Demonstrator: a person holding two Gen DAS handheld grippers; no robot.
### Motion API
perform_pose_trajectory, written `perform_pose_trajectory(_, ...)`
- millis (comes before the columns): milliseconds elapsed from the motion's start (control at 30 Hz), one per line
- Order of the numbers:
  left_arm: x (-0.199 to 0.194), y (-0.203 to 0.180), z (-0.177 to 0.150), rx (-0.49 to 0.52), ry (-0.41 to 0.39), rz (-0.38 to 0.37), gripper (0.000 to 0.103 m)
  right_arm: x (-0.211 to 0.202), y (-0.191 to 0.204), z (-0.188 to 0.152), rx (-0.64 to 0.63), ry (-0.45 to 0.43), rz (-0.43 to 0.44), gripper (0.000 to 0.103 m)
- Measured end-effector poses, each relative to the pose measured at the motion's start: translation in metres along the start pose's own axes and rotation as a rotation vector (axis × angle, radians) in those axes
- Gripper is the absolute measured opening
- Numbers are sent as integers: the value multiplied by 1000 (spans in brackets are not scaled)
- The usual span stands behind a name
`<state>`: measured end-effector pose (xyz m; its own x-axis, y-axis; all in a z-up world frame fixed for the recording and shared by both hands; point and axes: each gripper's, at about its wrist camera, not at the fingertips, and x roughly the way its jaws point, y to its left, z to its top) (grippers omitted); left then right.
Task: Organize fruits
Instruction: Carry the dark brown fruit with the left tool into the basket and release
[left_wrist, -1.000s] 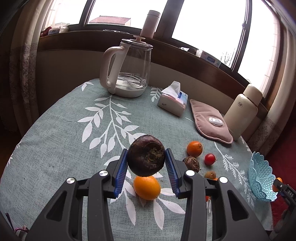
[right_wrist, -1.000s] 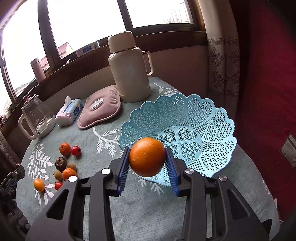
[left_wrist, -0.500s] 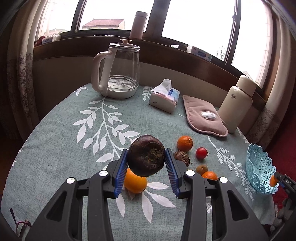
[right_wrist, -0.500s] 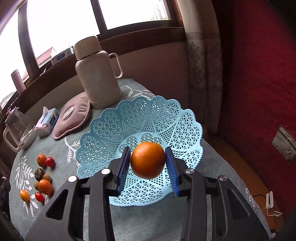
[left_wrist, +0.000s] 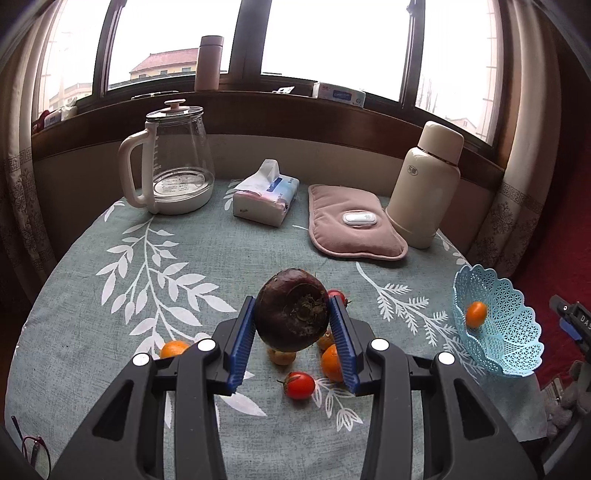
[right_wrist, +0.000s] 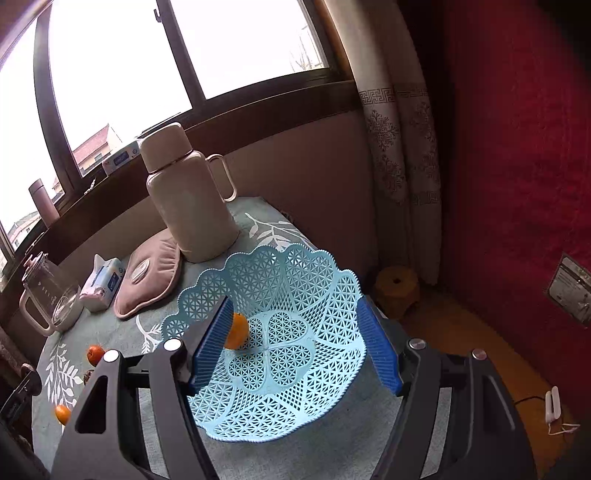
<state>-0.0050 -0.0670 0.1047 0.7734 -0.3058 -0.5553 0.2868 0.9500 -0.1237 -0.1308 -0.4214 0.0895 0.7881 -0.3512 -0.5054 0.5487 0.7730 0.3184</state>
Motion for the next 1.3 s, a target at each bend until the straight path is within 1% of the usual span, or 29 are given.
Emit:
perform_pose_trajectory(67, 3, -16, 2, 21, 8, -21, 41, -4, -4, 6, 11, -24, -9, 76)
perform_pose_trajectory(167, 7, -42, 5, 50, 18, -63, 41, -8, -8, 10, 16, -41, -22, 76)
perform_pose_trajectory(267, 12, -69, 7, 71, 35, -121, 41, -12, -12, 13, 19, -54, -38, 76)
perform_pose_trajectory(433, 21, -111, 5, 126, 60, -184, 41, -18, -17, 17, 38, -66, -32, 77)
perform_pose_trajectory(567, 27, -138, 2, 157, 80, -219, 41, -24, -21, 20, 44, -83, -32, 82)
perform_pose_trajectory(700, 31, -160, 0, 191, 88, -243, 41, -27, -18, 22, 23, -97, -46, 82)
perform_pose_trajectory(867, 38, -182, -6, 215, 113, -276, 41, -31, -20, 25, 24, -107, -40, 82)
perform_pose_trajectory(1000, 37, -196, -9, 242, 108, -299, 41, -35, -27, 28, 51, -114, -38, 82)
perform_pose_trajectory(1167, 36, -205, -10, 261, 105, -302, 43, -41, -32, 30, 67, -123, -32, 83)
perform_pose_trajectory(1300, 36, -196, -6, 230, 101, -273, 57, -45, -33, 29, 72, -127, -23, 83)
